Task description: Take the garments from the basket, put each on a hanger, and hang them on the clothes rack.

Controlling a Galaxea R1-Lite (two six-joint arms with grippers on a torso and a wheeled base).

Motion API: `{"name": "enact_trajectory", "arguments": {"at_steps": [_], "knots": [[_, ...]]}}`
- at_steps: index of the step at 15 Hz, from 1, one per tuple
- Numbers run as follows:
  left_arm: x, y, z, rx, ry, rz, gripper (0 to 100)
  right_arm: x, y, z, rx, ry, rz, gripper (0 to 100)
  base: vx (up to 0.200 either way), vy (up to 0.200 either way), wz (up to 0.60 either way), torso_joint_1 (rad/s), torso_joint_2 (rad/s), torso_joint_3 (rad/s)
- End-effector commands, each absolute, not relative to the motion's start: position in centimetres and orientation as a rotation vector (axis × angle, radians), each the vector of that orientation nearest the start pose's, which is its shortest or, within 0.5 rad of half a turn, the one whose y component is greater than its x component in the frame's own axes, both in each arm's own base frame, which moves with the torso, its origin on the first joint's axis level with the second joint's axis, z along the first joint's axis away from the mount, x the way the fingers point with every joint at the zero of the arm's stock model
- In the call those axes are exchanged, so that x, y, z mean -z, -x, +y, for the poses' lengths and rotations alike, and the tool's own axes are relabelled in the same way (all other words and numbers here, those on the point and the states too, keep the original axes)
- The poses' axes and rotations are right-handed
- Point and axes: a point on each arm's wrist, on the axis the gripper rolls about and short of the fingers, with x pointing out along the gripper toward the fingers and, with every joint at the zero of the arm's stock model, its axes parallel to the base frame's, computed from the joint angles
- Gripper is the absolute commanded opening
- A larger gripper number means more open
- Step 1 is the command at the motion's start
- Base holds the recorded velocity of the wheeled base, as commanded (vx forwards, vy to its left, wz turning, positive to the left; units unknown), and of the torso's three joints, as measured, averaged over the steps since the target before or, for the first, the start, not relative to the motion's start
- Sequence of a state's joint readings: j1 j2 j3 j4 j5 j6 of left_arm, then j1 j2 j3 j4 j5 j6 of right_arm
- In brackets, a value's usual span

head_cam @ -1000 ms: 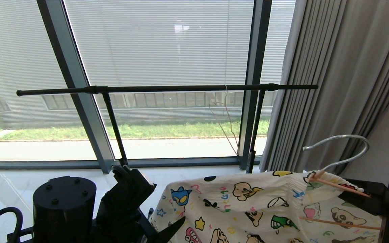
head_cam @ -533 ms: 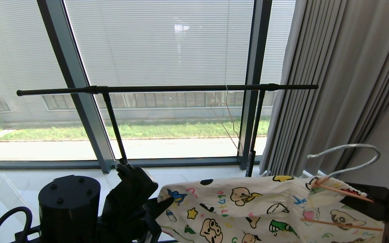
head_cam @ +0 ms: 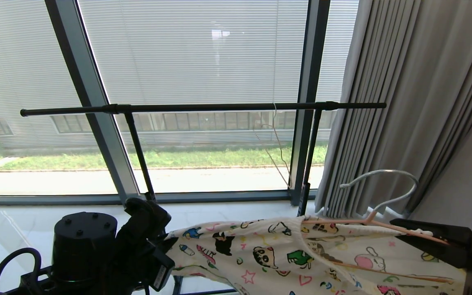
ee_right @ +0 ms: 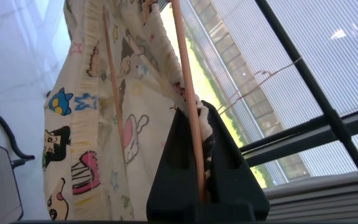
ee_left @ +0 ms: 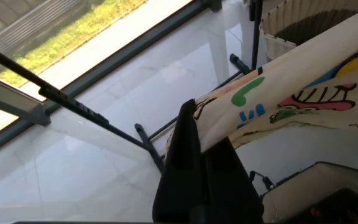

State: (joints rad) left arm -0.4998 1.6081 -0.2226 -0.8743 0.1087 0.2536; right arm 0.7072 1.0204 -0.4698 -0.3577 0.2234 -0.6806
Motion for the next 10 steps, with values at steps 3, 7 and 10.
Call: {"name": "enact_trajectory", "arguments": {"at_steps": [3,7,10], "knots": [[-9.0,-18.3,-9.7,0.438,-0.411,0.441,0,-21.0,-9.7,9.0,-0.959,0.676,-0.132,0,0.000,0.000,0.00,0.000,0.00,0.000],[-9.2,-18.3,-9.8,0.433,-0.405,0.417,100,-20.9,-9.7,8.9,-0.952,0.679,-0.124,0,0.000,0.000,0.00,0.000,0.00,0.000],[-10.1,-18.9,-9.7,0.266,-0.409,0.358,100,-20.5,-9.8,8.7,-0.872,0.571,-0.005,0,0.000,0.000,0.00,0.000,0.00,0.000]]}}
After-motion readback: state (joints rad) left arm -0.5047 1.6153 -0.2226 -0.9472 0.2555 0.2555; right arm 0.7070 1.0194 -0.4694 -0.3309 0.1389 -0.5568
